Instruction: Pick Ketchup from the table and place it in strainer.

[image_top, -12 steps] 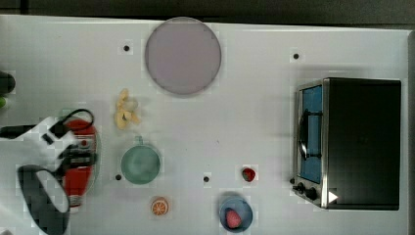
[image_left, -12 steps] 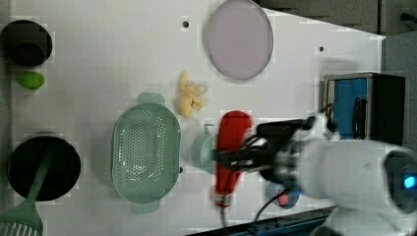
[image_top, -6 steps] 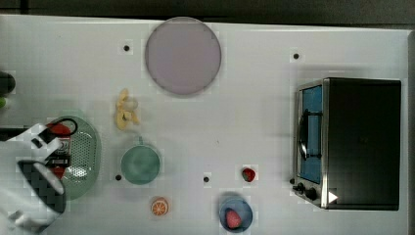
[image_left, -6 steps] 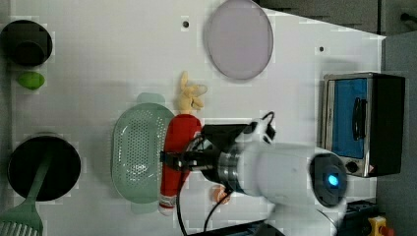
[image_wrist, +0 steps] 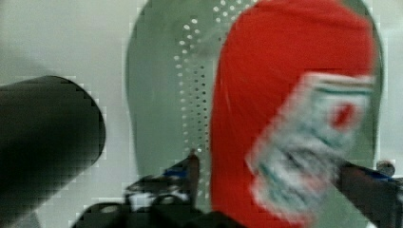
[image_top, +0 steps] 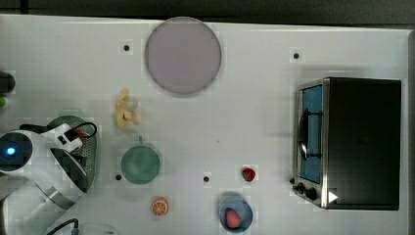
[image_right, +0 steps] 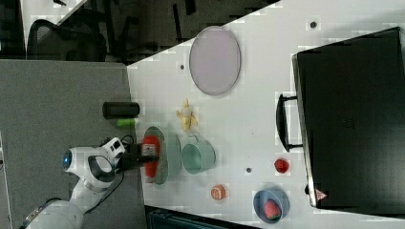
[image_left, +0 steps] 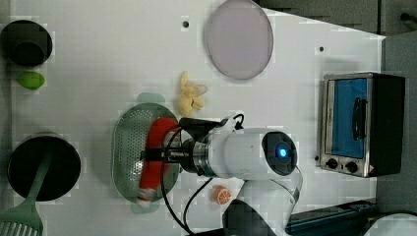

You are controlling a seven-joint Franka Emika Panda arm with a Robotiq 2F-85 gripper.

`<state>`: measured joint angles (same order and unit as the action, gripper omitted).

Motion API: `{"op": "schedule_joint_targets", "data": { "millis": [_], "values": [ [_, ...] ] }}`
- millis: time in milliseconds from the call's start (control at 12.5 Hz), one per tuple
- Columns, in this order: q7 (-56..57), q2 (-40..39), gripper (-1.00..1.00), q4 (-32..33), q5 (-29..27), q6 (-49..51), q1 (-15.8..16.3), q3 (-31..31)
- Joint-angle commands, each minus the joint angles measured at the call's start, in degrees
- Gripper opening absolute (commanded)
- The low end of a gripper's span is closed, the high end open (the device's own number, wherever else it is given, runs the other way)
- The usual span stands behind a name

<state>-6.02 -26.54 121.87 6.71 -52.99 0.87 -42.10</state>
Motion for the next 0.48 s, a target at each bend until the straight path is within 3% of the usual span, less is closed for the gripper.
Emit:
{"op": "schedule_joint_targets", "data": {
  "millis": [80, 240, 480],
  "values": [
    [-4.5, 3.8, 1.0, -1.5, 0.9, -0.7, 0.6, -0.1],
    [-4.8, 6.5, 1.0, -1.5, 0.6, 0.6, -0.3, 0.1],
    [-4.8, 13.3, 1.0, -1.5, 0.3, 7.1, -4.5, 0.4]
  ]
}}
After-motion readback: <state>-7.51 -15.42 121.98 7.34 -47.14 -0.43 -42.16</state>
